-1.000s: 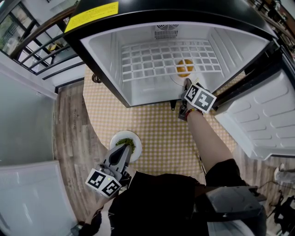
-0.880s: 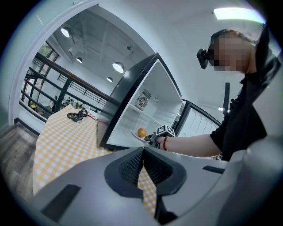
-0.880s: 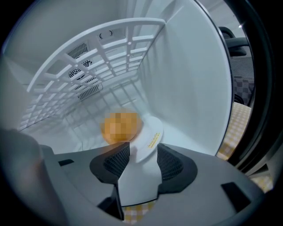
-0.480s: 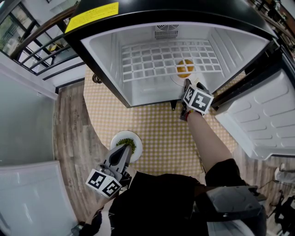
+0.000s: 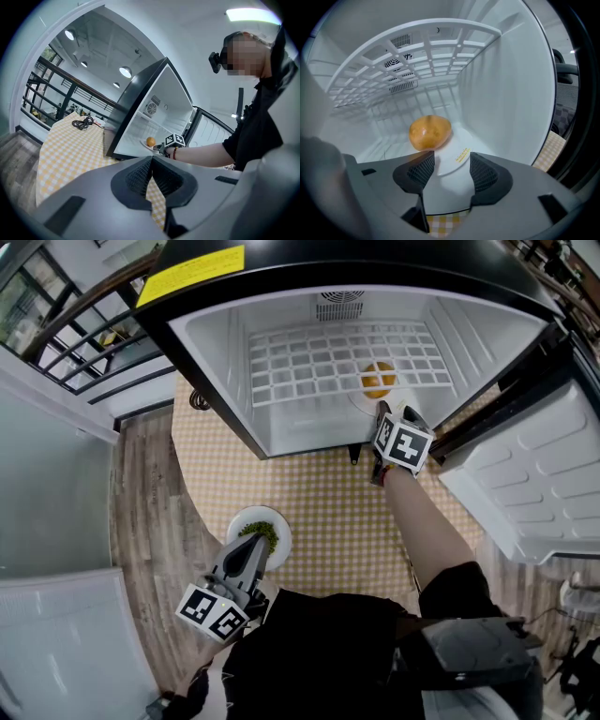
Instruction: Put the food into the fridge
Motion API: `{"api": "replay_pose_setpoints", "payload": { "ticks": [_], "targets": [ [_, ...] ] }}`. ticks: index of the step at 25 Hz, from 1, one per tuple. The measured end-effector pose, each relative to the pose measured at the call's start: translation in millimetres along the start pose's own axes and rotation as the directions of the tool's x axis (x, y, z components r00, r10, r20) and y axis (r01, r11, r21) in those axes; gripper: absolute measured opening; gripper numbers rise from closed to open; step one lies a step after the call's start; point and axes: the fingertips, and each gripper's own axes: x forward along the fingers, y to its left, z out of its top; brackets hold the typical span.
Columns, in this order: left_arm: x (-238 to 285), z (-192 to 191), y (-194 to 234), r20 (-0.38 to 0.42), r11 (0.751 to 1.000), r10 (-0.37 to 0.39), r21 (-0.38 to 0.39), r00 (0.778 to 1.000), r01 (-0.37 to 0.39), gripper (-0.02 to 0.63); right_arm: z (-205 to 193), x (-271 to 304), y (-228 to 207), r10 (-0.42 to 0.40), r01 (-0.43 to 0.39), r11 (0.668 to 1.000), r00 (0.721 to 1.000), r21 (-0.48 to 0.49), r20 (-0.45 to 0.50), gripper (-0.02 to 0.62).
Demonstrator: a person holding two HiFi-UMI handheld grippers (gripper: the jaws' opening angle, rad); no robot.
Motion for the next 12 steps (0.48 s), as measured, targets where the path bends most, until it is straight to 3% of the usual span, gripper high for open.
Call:
{"api": "replay_pose_setpoints", "payload": {
  "ticks": [12],
  "targets": [
    [-10.3, 2.5, -4.6, 0.008, 1.0, -0.018, 0.009, 1.0, 0.018, 0.011, 20.7, -28.6, 14.8, 0.067, -0.06, 0.996, 0.99, -0.063, 0.126, 0.236]
  ]
}}
